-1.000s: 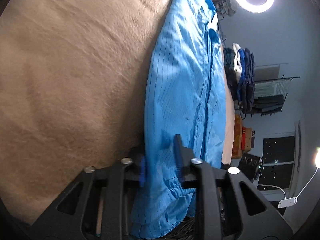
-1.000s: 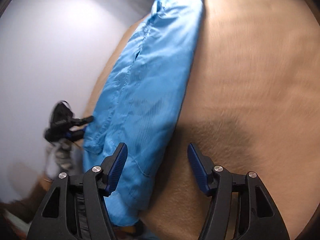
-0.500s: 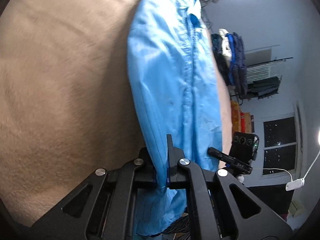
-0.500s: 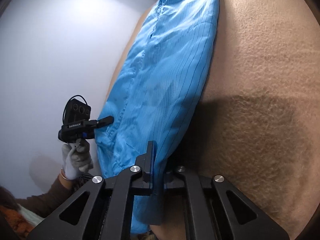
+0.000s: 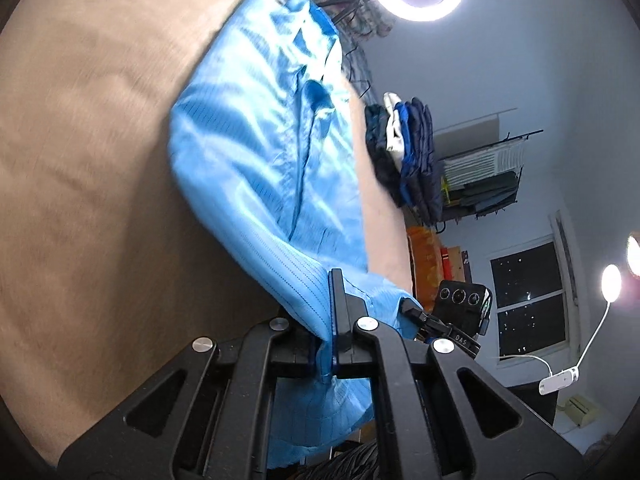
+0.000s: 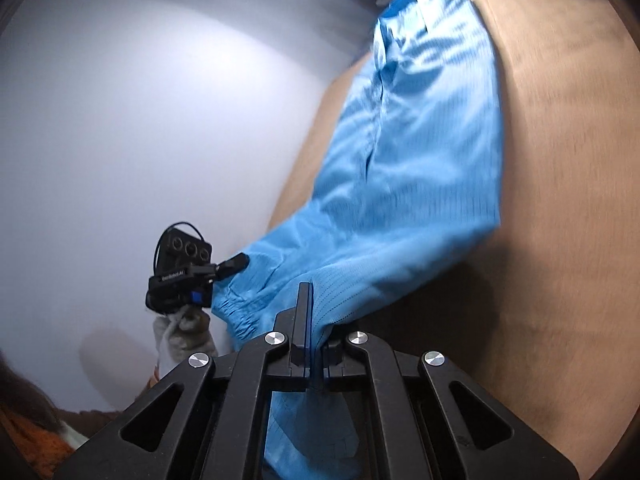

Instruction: Fold large clothes

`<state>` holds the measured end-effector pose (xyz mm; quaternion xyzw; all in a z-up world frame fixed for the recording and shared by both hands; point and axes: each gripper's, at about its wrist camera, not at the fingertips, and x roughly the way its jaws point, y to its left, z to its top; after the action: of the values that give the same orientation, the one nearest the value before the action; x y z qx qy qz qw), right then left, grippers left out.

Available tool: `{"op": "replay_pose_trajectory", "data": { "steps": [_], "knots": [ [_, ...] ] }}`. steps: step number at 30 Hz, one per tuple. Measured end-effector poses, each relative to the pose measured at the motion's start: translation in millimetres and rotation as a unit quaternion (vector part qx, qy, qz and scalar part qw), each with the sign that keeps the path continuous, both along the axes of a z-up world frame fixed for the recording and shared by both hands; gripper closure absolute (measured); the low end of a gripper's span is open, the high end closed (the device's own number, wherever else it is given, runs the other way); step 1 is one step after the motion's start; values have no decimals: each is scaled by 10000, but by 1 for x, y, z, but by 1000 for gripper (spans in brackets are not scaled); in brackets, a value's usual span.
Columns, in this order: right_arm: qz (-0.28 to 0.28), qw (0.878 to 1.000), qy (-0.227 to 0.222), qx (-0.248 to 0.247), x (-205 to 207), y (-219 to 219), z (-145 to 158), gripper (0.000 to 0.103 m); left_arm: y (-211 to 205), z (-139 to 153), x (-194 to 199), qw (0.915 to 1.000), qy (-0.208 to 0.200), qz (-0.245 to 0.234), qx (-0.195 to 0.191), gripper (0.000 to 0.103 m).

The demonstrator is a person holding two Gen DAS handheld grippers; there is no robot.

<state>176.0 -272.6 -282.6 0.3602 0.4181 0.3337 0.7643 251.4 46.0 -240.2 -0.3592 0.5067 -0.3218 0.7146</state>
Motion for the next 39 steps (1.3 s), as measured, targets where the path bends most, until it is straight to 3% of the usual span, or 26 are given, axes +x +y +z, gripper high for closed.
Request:
{"op": "replay_pose_trajectory", "data": {
  "steps": [9,16,28,36,38,39],
  "knots": [
    [-289,9984,13,-477,48,-18,25,101,-4,20,49,9996,-38,267,2,101],
    [-347,9923,208,-1169,94,-29,30,101,-17,20,100,9986,4,346,403,101],
    [-269,9834,579,-1700,140,-27,-8,101,-17,-37,137,9957,343,585,632,101],
    [-287,9851,814,-1486,145,-36,-21,100,-13,-57,145,9942,620,744,463,101],
    [-299,9870,910,-1292,143,-41,-21,98,-10,-58,145,9941,711,729,367,91],
    [-304,9875,929,-1233,141,-43,-20,97,-9,-57,144,9942,753,709,291,74]
  ]
}}
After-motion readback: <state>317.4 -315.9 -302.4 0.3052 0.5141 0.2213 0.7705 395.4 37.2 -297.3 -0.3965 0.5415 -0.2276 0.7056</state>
